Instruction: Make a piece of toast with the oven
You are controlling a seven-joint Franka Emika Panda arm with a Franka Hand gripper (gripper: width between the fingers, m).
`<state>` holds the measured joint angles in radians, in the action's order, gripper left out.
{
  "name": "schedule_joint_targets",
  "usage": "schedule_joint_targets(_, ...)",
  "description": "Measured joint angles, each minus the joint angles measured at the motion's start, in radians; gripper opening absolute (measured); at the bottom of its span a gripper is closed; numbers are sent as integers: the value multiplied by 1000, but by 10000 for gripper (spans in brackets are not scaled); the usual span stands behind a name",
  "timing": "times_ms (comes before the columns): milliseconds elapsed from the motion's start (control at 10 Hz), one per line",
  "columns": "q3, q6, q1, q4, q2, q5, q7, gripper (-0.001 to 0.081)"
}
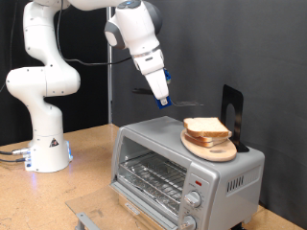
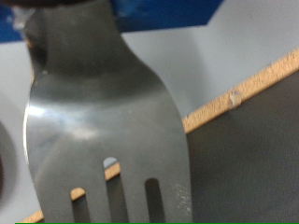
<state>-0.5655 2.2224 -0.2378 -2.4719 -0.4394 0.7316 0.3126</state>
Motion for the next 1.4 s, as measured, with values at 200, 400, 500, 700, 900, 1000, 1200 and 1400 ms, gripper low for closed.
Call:
schedule_joint_targets(200,6,38,3,-12,-20,124,-20,325)
schedule_joint_targets(400,25,65,4,-42,-84,245,-40,325)
schedule_joint_targets(500,39,82,4,-67,-124,308,-44,325)
schedule_joint_targets(700,75,98,-1,-124,-198,371,-63,325)
schedule_joint_targets(900,103,68,-23,-160,-236,355,-94,325)
schedule_joint_targets(1000,100,68,-23,-159,-236,356,-89,325)
schedule_joint_targets(1200,98,128,-22,-166,-236,425,-78,325)
schedule_joint_targets(1400,112,165,-40,-182,-236,443,-77,325)
